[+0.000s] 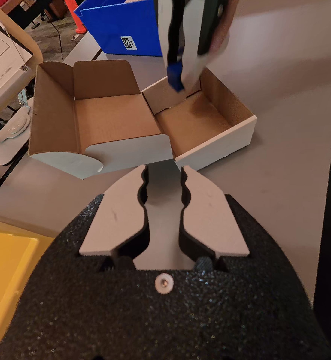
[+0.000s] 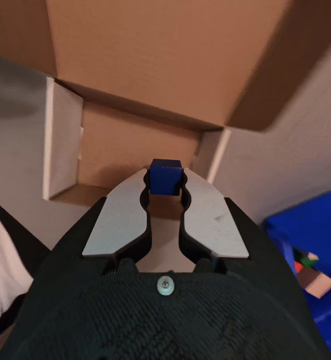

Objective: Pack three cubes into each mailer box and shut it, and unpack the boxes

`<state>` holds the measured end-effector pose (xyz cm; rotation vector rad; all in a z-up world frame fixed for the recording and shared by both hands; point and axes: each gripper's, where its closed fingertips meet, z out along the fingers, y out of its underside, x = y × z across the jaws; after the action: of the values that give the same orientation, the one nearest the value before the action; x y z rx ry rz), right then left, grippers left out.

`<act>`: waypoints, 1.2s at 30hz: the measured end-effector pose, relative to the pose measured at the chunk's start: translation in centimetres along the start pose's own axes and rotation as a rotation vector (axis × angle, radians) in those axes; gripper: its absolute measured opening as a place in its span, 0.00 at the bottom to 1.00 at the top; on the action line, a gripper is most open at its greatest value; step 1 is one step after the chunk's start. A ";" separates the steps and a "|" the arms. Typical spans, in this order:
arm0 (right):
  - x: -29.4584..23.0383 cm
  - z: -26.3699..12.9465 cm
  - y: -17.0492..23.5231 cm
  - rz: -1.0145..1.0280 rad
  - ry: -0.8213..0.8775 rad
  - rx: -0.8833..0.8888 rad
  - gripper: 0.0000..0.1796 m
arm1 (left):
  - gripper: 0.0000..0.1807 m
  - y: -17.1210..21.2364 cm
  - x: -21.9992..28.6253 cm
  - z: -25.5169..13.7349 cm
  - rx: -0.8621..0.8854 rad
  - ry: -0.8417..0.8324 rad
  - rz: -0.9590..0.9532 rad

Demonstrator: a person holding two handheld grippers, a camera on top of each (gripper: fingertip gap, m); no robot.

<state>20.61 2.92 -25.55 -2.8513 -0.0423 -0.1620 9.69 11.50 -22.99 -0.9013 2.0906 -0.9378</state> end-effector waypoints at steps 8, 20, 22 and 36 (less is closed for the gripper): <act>15.4 -8.0 10.4 0.340 0.334 0.057 0.16 | 0.17 -1.0 0.0 -0.3 0.062 0.010 -0.034; 23.5 -8.3 20.4 0.599 0.299 -0.023 0.16 | 0.16 -1.0 -0.6 -0.6 0.077 -0.010 -0.062; 24.2 -8.3 20.7 0.619 0.300 -0.018 0.16 | 0.16 -1.0 -0.7 -0.6 0.080 -0.011 -0.075; 24.0 -5.7 21.4 0.669 0.306 -0.086 0.33 | 0.16 -0.3 -1.2 -0.5 0.071 -0.017 -0.095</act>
<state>44.78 -18.91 -23.34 -2.7116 0.9775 -0.4529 9.98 12.46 -22.13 -0.9754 2.0017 -1.0428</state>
